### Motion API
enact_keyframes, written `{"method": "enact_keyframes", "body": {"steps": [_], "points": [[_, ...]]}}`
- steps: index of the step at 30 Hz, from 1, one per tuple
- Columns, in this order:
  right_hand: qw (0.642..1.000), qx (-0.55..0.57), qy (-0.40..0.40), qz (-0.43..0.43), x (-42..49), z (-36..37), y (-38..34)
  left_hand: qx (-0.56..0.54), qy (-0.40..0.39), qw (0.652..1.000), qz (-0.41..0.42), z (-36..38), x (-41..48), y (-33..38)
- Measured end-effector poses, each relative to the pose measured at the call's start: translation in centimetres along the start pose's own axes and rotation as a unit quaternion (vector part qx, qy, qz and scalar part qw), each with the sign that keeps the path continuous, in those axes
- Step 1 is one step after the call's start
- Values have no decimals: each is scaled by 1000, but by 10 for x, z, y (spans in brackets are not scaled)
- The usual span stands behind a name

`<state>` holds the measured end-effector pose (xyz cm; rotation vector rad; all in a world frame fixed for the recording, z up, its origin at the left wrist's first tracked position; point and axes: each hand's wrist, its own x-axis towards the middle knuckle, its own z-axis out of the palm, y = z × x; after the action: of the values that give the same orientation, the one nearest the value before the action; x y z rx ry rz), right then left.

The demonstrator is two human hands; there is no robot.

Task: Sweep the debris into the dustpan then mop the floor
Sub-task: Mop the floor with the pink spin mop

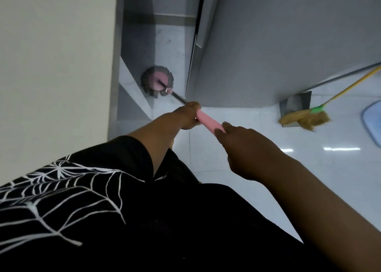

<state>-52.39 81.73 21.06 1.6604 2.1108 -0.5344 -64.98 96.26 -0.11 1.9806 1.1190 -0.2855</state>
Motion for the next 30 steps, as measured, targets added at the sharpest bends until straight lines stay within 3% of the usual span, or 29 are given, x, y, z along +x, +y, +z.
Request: {"method": "enact_keyframes", "body": {"steps": [8,13,30], "points": [[997,61,-46,-17,-55,17,15,26,11,999,24,37,-21,32],[997,29,-53,-42,-42,14,17,51,27,998,14,30,-16,24],[999,26,14,-30,215,-65,14,96,24,994,-39,-148,139,-109]]}}
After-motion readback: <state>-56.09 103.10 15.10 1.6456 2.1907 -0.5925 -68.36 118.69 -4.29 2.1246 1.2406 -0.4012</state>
